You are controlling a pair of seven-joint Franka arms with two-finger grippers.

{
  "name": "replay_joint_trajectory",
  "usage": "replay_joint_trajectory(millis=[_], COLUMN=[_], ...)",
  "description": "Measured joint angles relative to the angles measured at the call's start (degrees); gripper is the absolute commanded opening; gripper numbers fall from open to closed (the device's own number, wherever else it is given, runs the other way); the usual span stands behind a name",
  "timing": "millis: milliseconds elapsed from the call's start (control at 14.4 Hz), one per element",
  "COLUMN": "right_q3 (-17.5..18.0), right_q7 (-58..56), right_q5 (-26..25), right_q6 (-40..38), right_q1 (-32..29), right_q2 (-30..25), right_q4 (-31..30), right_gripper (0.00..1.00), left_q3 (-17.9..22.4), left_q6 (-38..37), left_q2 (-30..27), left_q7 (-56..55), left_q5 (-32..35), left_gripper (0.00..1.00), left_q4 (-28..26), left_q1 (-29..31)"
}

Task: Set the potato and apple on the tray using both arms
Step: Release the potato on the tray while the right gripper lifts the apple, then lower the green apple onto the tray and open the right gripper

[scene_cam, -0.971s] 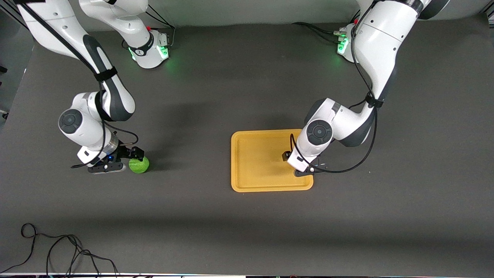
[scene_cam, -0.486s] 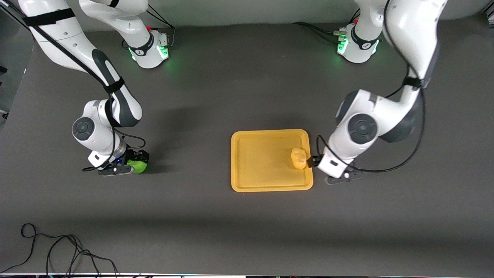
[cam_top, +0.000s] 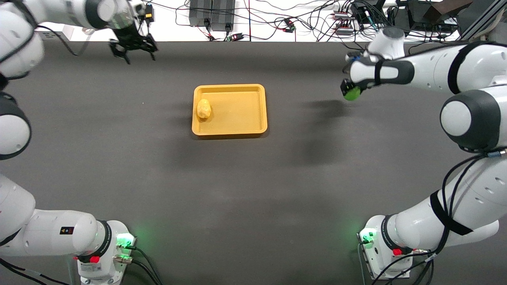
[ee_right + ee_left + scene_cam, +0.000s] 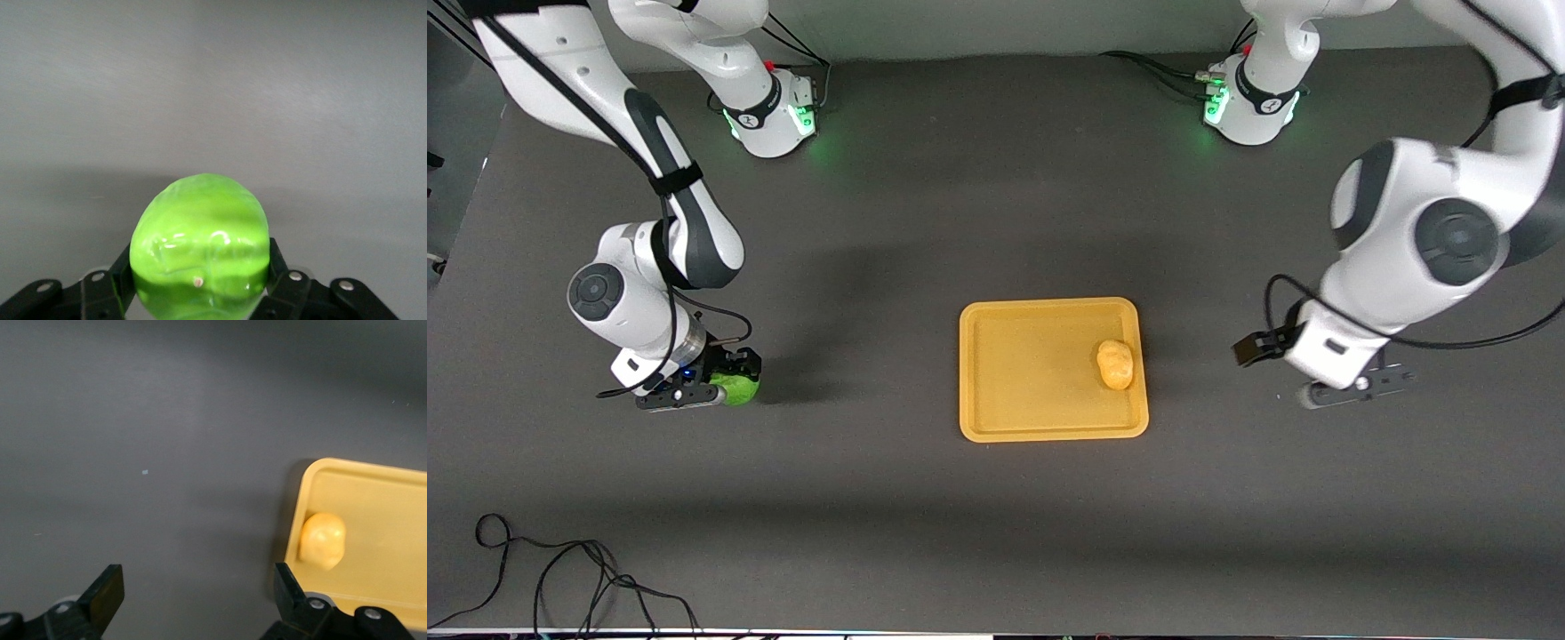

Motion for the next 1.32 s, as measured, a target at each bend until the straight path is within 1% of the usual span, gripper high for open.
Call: replay_joint_trajectory(millis=[69,139,277,347,486,624,763,971,1110,1318], right_q3=[0.1,0.1,0.3,0.3,0.3,0.3,0.3,0.1,0.0,-0.1], right_q7=[3.9,8.5,18.2,22.7,28.9,33.5,37.1,42.9,46.3,49.0], right_q5=[0.0,0.1,0.5,0.5,0.6,0.9,1.0,1.0,0.9,0.5], right_q6=[-4.2,-6.5,-7.6,-7.6,-7.5,-7.5,-7.4,-7.3,-7.3,-7.4], right_q1=[2.4,5.2,11.8,15.5,21.7,26.0,29.5,33.2,34.8,36.2], right_q2=[-0.9,-1.4,-0.9,0.5,5.6,12.6,20.0,29.7,34.2,37.5], right_q4=[2.9,5.4,9.4,12.0,18.9,26.7,34.4,44.5,49.4,52.4], right_gripper=[0.58,0.58,0.58,0.58,0.58,0.58,0.58,0.58,0.58,0.58], left_q3=[0.1,0.1,0.2,0.2,0.3,0.3,0.3,0.3,0.3,0.3], left_q6=[-1.7,-3.2,-5.8,-6.8,-8.3,-9.2,-9.4,-9.4,-9.4,-9.3], left_q2=[-1.2,-2.4,-4.5,-5.6,-7.6,-9.2,-9.7,-9.7,-9.7,-9.7], left_q7=[2.7,5.5,11.3,14.0,17.5,19.4,20.3,21.0,21.1,21.2], left_q5=[-0.4,-0.5,-0.6,-0.6,-0.7,-0.7,-0.7,-0.7,-0.7,-0.7], left_gripper=[1.00,1.00,1.00,1.00,1.00,1.00,1.00,1.00,1.00,1.00], left_q4=[0.0,0.0,0.0,0.0,-0.1,-0.1,-0.4,-1.1,-1.3,-1.5], left_q1=[1.6,3.0,6.0,7.5,9.8,10.8,11.1,11.4,11.6,11.6])
